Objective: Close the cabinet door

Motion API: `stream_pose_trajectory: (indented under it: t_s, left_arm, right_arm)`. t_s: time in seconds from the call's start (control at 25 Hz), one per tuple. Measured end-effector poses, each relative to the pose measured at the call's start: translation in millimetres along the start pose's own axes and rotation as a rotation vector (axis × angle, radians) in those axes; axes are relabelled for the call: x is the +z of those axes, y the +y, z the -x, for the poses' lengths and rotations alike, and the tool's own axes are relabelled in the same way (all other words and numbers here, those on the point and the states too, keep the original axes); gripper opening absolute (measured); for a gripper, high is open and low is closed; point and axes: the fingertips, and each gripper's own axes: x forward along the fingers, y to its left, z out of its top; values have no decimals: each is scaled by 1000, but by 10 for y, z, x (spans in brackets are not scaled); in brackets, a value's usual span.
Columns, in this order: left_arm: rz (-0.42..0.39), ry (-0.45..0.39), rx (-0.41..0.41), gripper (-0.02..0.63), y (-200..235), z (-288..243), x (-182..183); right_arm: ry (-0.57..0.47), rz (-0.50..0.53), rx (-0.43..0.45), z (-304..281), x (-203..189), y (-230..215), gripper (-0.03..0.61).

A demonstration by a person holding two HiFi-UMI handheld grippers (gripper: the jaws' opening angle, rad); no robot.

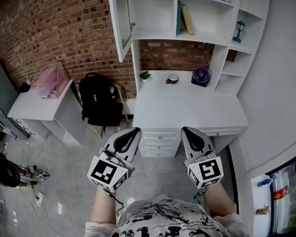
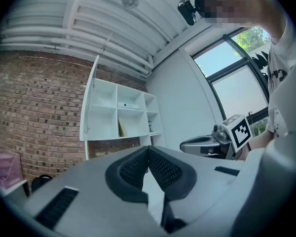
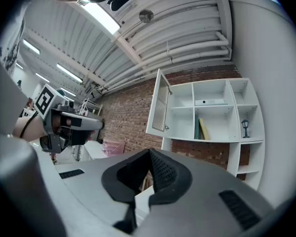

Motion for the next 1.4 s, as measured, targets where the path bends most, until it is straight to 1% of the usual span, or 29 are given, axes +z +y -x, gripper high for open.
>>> stream_pose_trajectory:
  t_s: [0.24, 0.52, 0.64, 0.68, 0.72, 0.76, 0.92, 1.08, 1.2, 1.4]
  left_arm:
    - [5, -7, 4, 14, 74, 43, -7]
    - [32, -9, -2, 14, 187, 181, -101]
    - [62, -43, 36, 14, 345, 275, -120]
    - [69, -56, 48, 111, 420, 301, -124]
    - [68, -61, 54, 324, 496, 324, -132]
    - [62, -59, 55, 356, 571, 347, -141]
    - [30, -55, 39, 356, 829, 450, -160]
    - [50, -61, 22, 356, 1043, 494, -177]
    - [68, -79, 36, 356, 1241, 416, -130]
    - [38, -79, 83, 355, 1594, 160, -137]
  right_arm:
    - [9, -22, -19, -21, -4, 11, 12]
    - [19, -23, -38, -62, -8, 183, 12]
    - [43, -19, -83, -116, -53, 241, 14]
    - [57, -11, -101, -145, -74, 265, 14]
    - [69, -5, -110, -181, -92, 303, 14]
    - [77, -4, -111, -222, -103, 351, 15]
    - [72, -12, -92, -407, -101, 590, 15]
    - [72, -4, -49, -620, -115, 796, 15]
    - [70, -12, -19, -854, -114, 768, 15]
    - [43, -16, 32, -1367, -146, 561, 15]
